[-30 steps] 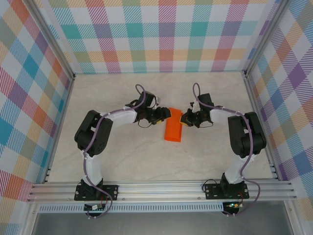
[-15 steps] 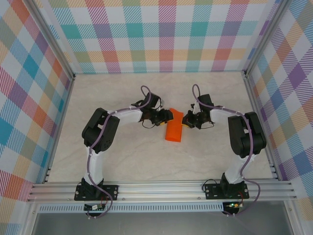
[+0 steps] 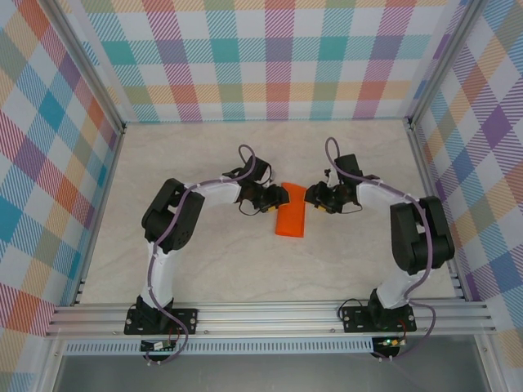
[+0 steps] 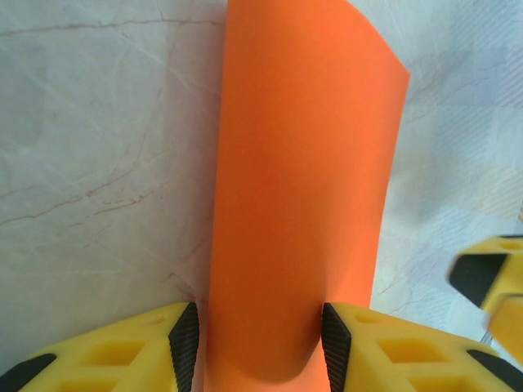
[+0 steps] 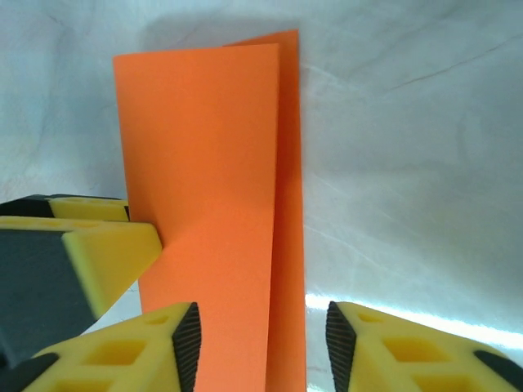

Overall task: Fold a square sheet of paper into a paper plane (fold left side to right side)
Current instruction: First fold in half a square sheet of paper at the center of the table.

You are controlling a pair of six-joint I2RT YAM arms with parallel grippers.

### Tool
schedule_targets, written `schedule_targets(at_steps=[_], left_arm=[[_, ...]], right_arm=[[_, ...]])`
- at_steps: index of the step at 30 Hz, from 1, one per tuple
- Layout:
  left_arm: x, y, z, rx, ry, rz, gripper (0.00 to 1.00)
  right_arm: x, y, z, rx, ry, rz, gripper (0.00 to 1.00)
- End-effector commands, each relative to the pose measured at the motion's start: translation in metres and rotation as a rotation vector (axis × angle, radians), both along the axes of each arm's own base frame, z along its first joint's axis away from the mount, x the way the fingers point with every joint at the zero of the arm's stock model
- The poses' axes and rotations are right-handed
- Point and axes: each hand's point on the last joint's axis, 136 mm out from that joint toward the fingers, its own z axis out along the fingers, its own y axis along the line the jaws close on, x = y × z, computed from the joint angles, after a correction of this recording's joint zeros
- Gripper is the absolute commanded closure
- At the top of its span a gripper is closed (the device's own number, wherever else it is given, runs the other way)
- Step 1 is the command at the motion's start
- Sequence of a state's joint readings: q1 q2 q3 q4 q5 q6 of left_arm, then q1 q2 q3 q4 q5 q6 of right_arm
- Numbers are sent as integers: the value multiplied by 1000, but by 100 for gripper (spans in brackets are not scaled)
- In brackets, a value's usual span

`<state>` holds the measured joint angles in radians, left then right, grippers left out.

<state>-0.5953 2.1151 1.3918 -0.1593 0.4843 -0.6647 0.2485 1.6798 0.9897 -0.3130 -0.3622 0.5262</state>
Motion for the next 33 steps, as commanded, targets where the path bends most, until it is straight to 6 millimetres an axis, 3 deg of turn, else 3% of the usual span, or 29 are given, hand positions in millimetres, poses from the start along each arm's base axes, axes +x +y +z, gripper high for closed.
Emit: schedule_targets(at_steps=[1, 9, 33], left_arm=[[-3, -3, -3, 22, 11, -14, 53], [-4, -6, -3, 37, 17, -24, 48], [-8, -1, -25, 174, 46, 2, 50]], right_arm=[[-18, -18, -6, -87, 18, -10, 50], [-42, -31, -15, -125, 36, -38, 49], [-57, -34, -2, -105, 8, -57, 48]])
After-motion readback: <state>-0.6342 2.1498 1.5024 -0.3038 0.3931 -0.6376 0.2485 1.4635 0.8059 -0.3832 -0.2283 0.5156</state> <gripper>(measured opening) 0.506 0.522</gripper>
